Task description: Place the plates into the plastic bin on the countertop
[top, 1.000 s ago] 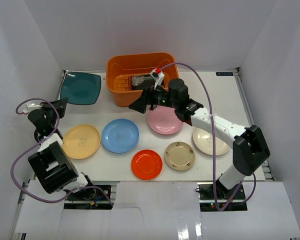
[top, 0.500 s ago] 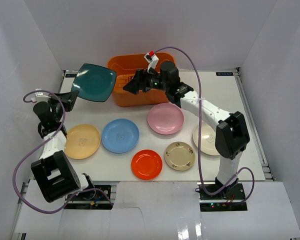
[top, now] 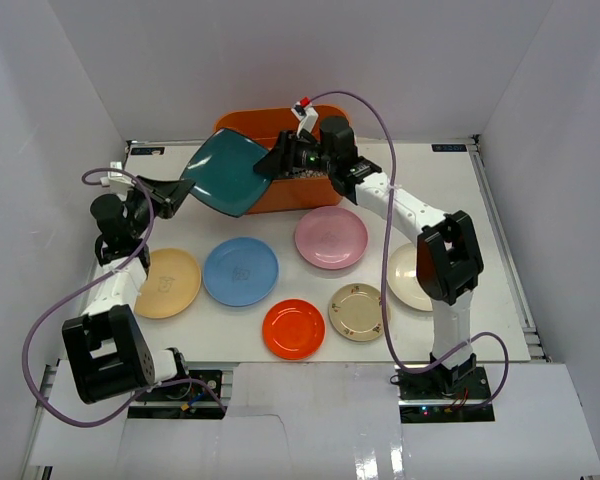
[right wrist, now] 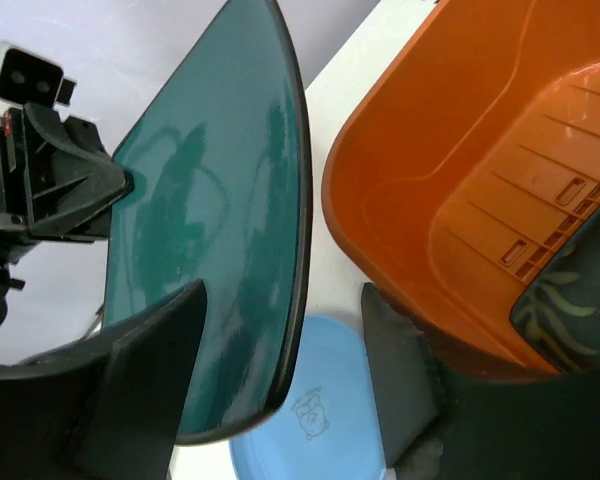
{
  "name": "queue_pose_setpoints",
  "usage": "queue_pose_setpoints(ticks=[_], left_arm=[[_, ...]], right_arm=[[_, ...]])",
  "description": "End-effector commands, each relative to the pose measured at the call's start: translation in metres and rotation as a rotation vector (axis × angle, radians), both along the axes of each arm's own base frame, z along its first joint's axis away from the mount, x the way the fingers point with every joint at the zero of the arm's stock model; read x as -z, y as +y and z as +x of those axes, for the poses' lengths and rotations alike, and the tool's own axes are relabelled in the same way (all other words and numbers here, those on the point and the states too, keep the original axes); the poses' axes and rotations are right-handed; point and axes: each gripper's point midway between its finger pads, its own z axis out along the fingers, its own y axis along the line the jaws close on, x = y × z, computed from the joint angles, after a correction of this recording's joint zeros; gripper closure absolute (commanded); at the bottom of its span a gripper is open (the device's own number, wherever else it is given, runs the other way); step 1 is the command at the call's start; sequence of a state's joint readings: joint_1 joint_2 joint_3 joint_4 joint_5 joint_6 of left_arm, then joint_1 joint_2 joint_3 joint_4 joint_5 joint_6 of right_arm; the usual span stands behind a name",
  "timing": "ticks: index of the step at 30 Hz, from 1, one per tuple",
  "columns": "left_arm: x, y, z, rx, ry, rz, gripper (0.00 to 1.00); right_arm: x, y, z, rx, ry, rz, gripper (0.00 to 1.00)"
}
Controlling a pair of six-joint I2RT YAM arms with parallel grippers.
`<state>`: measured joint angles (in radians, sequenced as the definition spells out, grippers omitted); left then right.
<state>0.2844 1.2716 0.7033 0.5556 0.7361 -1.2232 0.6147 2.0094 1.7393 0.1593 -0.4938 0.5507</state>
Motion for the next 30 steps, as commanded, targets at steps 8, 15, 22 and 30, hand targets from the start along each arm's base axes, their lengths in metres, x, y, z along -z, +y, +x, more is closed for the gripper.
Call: queue_pose_setpoints(ticks=[8,15,22,30], left_arm=[[-0.046,-0.018,-0.011,0.070,-0.165,0.001,1.00],[-0.048,-0.052,-0.023,0.208,-0.188,-0.012,0.38],[-0.053,-0.083,-0.035,0.283,-0.195,0.255,0.12],[-0.004,-0.106,-0.048,0.288,-0.056,0.525,0.06]], right_arm=[[-0.031,-0.017,-0.013,0.019,-0.008,0.159,0.92],[-0.065,-0.052,0.005,0.132,0.043,0.306,0.92],[-0.109,-0.092,0.027,0.283,0.004,0.416,0.92],[-0.109,-0.120,0.075,0.423,0.029,0.455,0.92]])
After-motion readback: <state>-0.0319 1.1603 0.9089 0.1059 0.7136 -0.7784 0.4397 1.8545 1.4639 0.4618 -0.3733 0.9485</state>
